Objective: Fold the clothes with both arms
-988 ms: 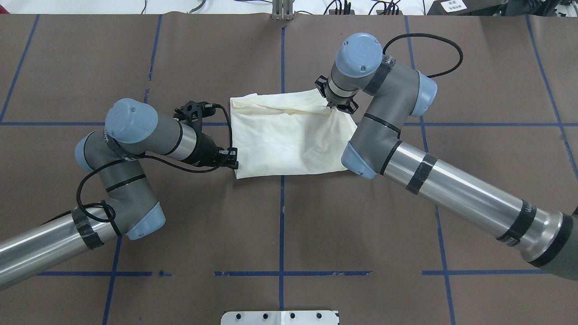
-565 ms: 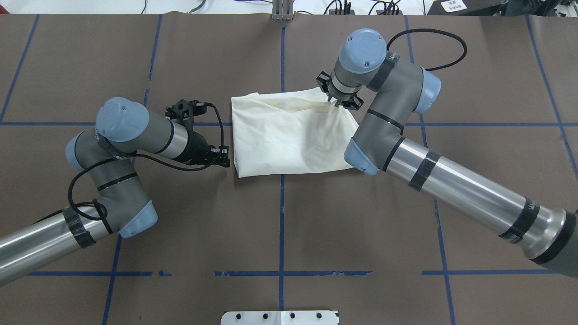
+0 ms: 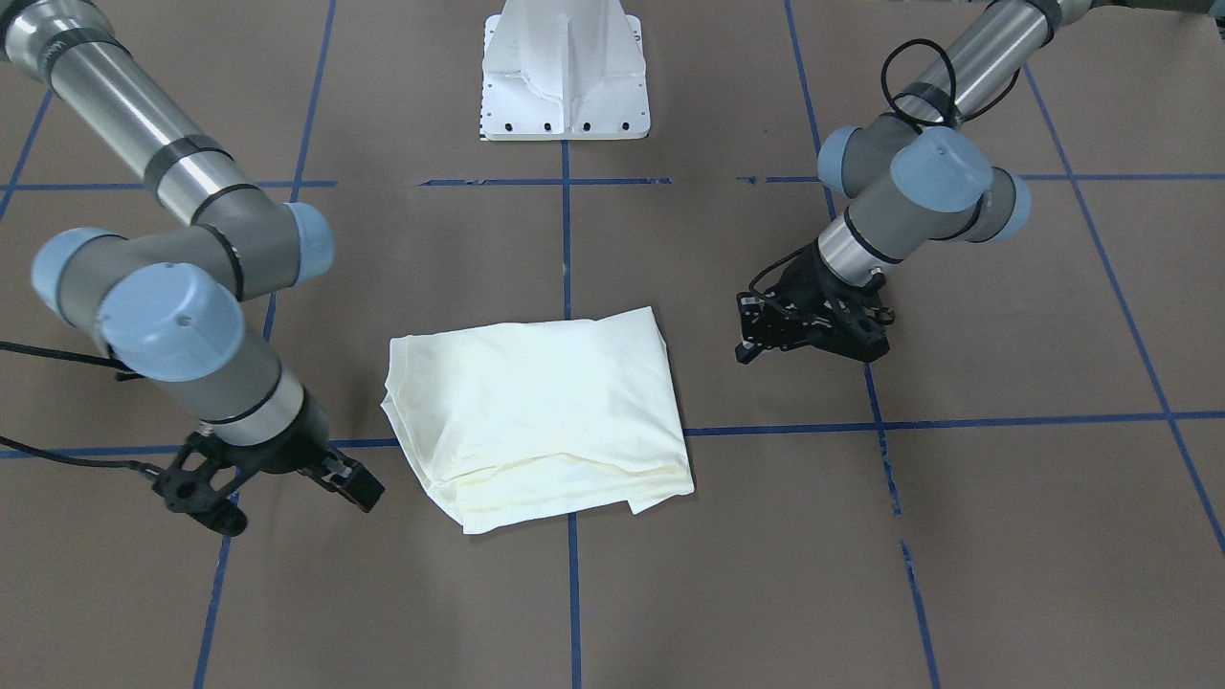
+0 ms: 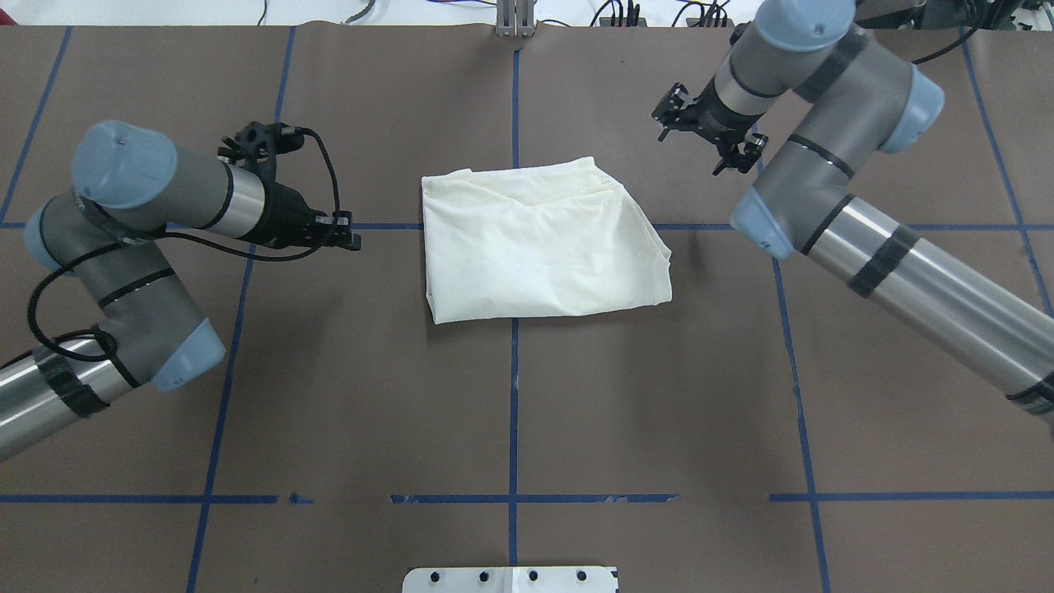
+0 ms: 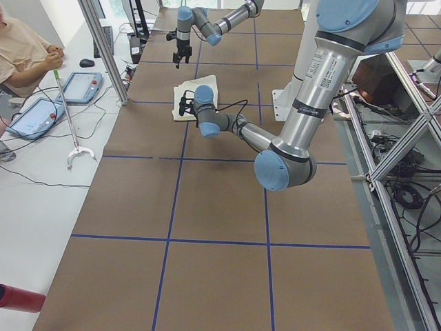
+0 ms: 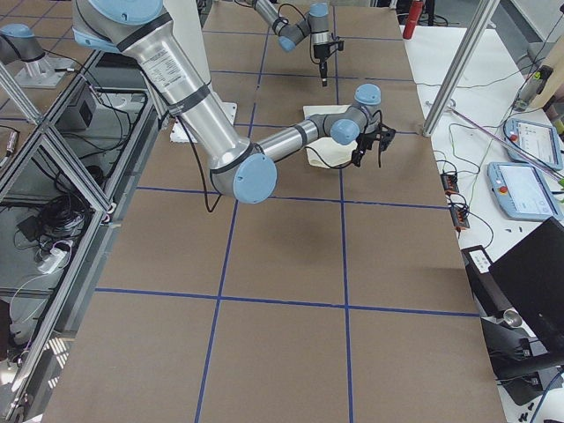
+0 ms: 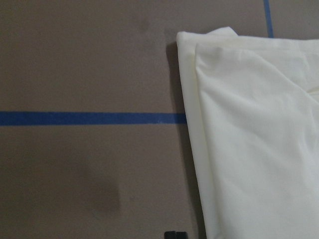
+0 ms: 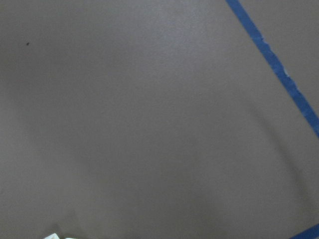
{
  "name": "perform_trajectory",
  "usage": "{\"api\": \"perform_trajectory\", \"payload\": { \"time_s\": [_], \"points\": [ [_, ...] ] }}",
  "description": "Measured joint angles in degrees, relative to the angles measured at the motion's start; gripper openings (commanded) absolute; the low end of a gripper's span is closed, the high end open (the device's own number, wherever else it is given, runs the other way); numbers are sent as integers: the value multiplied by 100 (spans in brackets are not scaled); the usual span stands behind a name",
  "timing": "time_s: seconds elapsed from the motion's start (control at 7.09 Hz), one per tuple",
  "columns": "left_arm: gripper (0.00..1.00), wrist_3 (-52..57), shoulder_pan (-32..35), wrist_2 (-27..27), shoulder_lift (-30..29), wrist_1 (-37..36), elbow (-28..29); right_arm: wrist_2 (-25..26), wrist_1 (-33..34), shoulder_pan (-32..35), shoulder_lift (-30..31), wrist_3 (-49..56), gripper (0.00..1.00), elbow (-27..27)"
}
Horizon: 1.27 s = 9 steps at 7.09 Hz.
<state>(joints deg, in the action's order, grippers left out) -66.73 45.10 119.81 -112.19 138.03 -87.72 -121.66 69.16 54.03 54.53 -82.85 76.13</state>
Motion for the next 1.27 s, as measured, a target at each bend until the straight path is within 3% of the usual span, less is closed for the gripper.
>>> {"api": "perform_trajectory", "payload": {
  "time_s": [0.28, 0.56, 0.85, 0.99, 1.27],
  "points": [
    [6, 1311, 732, 275, 713, -34, -260, -646, 31, 814, 978, 1520, 100, 587],
    [36, 3183, 1869, 570, 1320, -359, -299, -1120, 201, 1725, 1661, 3378, 100, 718],
    [52, 5404, 2972, 665, 1374, -1801, -327, -1275, 941, 2514, 1982, 5241, 100, 756],
    [100, 6081, 3374, 737, 1316, -2458, -325, -1291, 1411, 2832, 2048, 6094, 100, 771],
    [100, 6503, 3964, 1374, 1357, -3741, -572, -1298, 2265, 3215, 2200, 7240, 100, 982]
  ]
}}
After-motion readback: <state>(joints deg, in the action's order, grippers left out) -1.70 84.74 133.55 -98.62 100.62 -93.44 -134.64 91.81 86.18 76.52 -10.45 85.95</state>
